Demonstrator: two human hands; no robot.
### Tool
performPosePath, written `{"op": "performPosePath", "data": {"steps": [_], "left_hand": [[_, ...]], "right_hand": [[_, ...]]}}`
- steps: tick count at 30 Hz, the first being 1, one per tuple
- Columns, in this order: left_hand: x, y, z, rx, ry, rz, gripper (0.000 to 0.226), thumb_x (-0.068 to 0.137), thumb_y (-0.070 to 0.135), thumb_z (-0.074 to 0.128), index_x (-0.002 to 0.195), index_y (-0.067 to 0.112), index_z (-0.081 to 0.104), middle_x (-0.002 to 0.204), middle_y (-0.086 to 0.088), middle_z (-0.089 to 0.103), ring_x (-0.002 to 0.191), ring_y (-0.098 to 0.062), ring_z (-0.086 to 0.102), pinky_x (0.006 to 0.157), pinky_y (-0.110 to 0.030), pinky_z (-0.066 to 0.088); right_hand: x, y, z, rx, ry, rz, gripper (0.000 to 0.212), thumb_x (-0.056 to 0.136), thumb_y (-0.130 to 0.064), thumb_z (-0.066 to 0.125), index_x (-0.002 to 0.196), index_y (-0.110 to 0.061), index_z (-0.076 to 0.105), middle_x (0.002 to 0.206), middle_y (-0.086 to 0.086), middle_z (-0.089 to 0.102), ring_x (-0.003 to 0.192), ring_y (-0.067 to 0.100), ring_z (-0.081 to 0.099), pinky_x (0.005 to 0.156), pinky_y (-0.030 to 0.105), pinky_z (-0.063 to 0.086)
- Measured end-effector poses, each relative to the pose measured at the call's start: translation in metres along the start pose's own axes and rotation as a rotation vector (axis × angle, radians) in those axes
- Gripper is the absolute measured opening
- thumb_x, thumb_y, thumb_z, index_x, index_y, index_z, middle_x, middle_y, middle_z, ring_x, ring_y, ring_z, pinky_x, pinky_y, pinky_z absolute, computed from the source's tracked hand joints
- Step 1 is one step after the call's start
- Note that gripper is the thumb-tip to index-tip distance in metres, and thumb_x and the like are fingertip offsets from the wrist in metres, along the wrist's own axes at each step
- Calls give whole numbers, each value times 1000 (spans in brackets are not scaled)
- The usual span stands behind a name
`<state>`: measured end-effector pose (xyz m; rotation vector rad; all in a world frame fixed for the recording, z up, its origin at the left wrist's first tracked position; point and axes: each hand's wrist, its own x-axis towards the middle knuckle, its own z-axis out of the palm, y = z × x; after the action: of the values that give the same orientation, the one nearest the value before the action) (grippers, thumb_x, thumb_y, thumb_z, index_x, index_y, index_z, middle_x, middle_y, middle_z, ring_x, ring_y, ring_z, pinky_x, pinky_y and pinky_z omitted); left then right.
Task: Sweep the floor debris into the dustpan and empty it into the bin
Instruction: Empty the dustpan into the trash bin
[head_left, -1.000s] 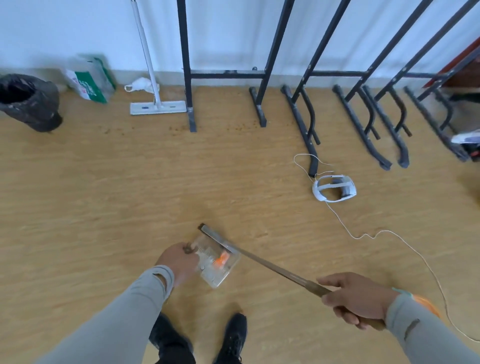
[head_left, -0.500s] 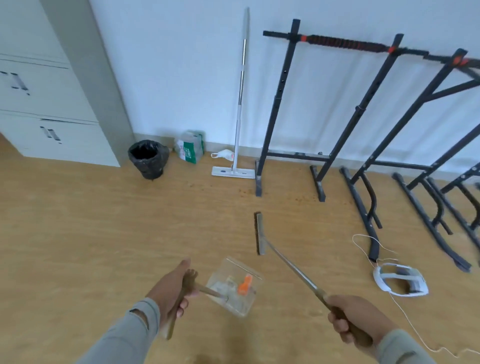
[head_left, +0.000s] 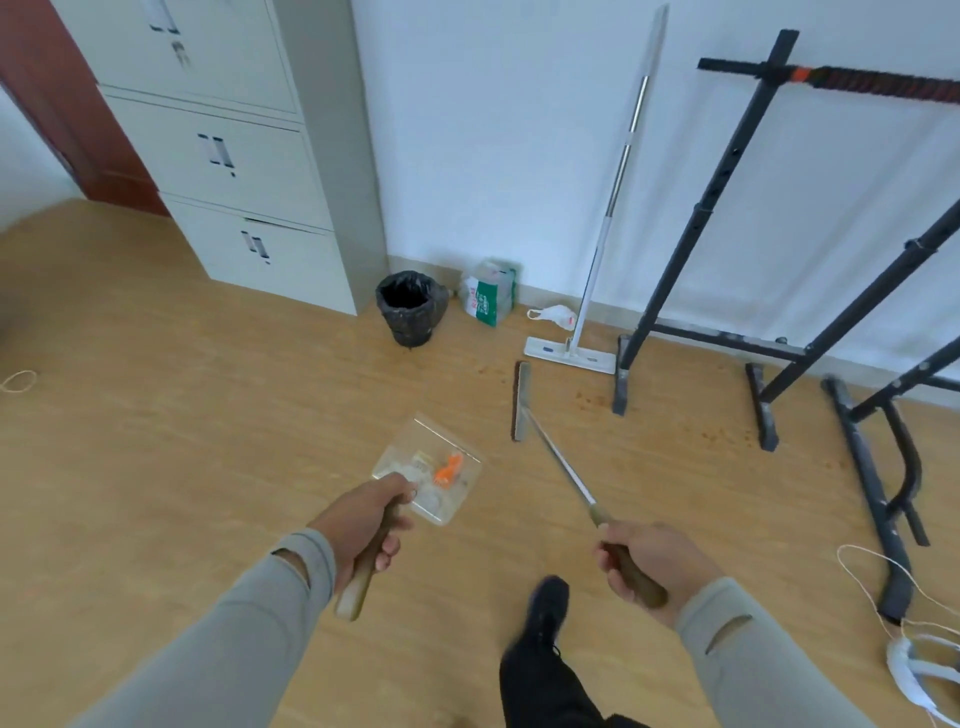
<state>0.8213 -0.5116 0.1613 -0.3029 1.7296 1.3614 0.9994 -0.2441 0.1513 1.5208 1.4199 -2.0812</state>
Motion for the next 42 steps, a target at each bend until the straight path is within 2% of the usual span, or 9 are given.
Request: {"op": "performPosePath", "data": {"steps": [5,13,18,21,23,25,29,39,42], "left_hand": [[38,59,-18,59,142,16,20,91,31,55,90,12,55,79,-9,53,42,-16,34,44,-22,28],[92,166,-13,163,312,63,31,100,37,51,92,8,58,78,-13,55,37,-17,34,40,-21,29],[118,224,-11,252,377,98,21,98,25,49,93,7,58,80,-16,58,38,-17,34,42,-23,30],[133,256,-16,326,387,139,19,97,21,51,94,5,61,78,-16,60,38,-17,35,43,-23,30],[145,274,-23,372,396,166,21,97,21,51,98,4,62,77,-15,61,38,-18,37,43,-23,31],[157,291,-30,401,408,174,22,98,22,50,100,4,63,77,-15,61,38,-18,37,44,-23,31],[180,326,-49,462,399,219,24,99,25,50,100,6,65,79,-14,61,40,-18,37,45,-24,30],[266,417,-142,563,338,273,22,97,28,53,98,9,64,82,-12,62,39,-16,35,44,-23,31],[290,445,-174,606,280,274,36,96,40,60,101,5,62,81,-10,60,40,-15,33,43,-23,30]], "right_hand": [[64,-52,22,4,-117,95,16,95,-6,45,79,-9,47,56,4,42,43,14,36,36,22,32],[153,-170,36,-88,-125,154,20,101,-25,54,89,-9,50,59,4,51,42,10,43,37,19,34],[179,-239,50,-87,-157,63,25,102,-28,55,85,-10,49,59,3,49,42,11,42,39,19,32],[187,-260,58,-107,-174,-44,26,102,-24,56,84,-5,57,60,6,52,44,14,46,40,22,38],[195,-265,63,-99,-205,-85,13,97,-13,59,89,-3,61,65,11,55,49,18,50,43,26,42],[206,-275,70,-156,-196,-61,3,85,-4,59,82,-3,59,60,11,53,48,20,46,45,27,41],[228,-316,97,-305,-149,-34,14,86,0,47,75,-9,49,48,3,42,41,15,37,41,21,34],[267,-366,191,-267,-82,-6,21,85,1,43,68,-10,45,51,6,41,41,15,36,45,19,29],[279,-381,228,-247,-53,6,19,85,0,43,69,-11,45,52,6,41,41,15,36,45,18,28]]}}
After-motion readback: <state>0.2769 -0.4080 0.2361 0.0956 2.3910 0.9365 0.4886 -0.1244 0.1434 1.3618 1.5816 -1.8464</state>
